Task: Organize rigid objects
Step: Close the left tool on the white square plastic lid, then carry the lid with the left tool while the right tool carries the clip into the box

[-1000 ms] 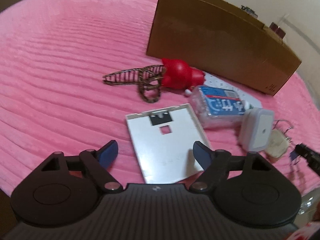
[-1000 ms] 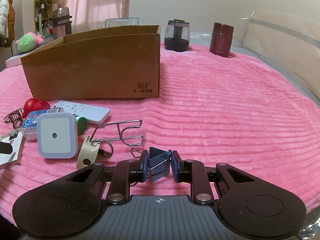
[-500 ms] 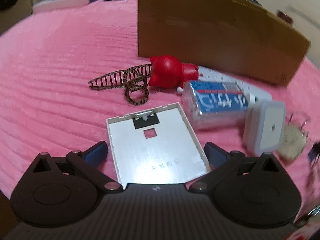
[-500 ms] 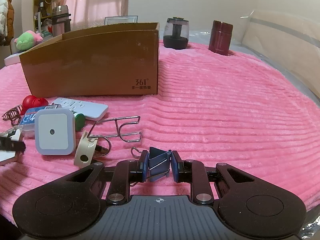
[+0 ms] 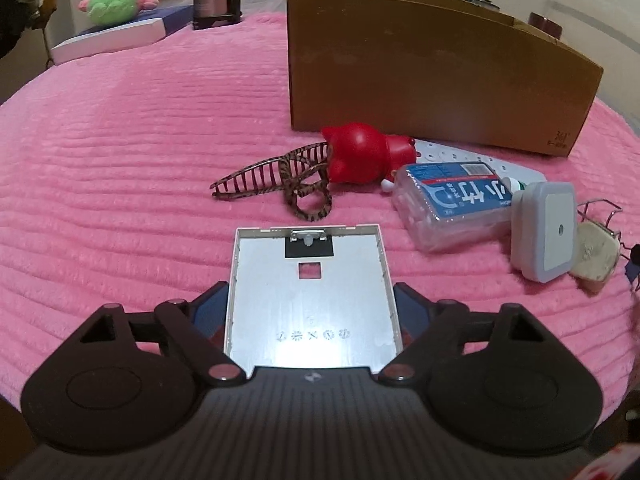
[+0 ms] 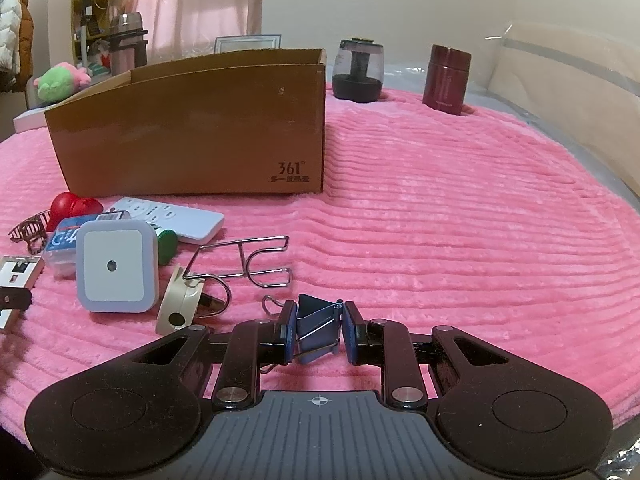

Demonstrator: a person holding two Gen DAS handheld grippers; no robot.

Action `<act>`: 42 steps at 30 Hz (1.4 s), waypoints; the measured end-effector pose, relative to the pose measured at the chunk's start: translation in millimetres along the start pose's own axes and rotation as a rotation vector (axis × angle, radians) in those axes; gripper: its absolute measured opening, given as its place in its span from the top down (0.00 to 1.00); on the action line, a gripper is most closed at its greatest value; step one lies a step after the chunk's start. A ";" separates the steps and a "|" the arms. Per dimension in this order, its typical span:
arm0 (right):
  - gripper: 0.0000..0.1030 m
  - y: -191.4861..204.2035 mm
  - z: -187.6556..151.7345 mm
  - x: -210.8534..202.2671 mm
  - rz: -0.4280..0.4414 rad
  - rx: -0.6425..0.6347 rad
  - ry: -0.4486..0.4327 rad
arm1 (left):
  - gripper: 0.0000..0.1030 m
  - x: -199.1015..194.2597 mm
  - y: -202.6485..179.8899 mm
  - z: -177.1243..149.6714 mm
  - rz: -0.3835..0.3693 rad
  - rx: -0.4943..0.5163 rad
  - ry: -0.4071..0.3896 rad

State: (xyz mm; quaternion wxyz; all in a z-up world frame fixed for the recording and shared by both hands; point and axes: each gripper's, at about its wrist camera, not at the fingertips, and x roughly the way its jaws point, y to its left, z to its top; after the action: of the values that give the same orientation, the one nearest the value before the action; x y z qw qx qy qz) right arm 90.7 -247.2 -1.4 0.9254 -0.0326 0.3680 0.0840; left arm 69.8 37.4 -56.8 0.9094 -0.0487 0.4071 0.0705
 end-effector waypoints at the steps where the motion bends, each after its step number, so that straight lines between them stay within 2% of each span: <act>1: 0.80 0.1 -0.2 -0.1 0.000 0.000 0.000 | 0.19 0.5 0.5 -0.5 -0.004 0.003 0.000; 7: 0.81 3.5 1.3 -5.8 0.015 -0.003 -0.009 | 0.19 -10.6 4.5 -4.2 -0.003 0.047 -0.008; 13: 0.81 8.9 4.9 -16.1 0.037 0.003 -0.029 | 0.19 -25.6 11.1 0.2 -0.004 0.048 -0.027; 21: 0.81 10.0 18.7 -36.7 0.077 0.030 -0.070 | 0.19 -54.6 12.6 21.1 -0.027 0.080 -0.096; 26: 0.81 9.8 38.9 -47.6 0.124 0.040 -0.103 | 0.19 -68.8 13.2 42.9 -0.078 0.113 -0.129; 30: 0.81 16.4 68.3 -55.7 0.163 -0.006 -0.153 | 0.19 -78.2 7.7 69.3 -0.117 0.179 -0.163; 34: 0.81 22.7 110.7 -58.1 0.219 -0.035 -0.203 | 0.19 -82.8 4.3 106.8 -0.168 0.205 -0.192; 37: 0.81 23.4 144.4 -48.8 0.280 -0.037 -0.209 | 0.19 -86.7 0.6 139.1 -0.188 0.249 -0.221; 42: 0.81 32.4 201.9 -12.2 0.304 -0.135 -0.181 | 0.19 -77.3 -7.1 198.8 -0.220 0.313 -0.230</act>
State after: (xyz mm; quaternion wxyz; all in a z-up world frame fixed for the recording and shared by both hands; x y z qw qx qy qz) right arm 212.6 -192.2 153.9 0.9272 -0.0308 0.2775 0.2496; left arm 165.8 52.6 133.2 0.9486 0.0571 0.2987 -0.0880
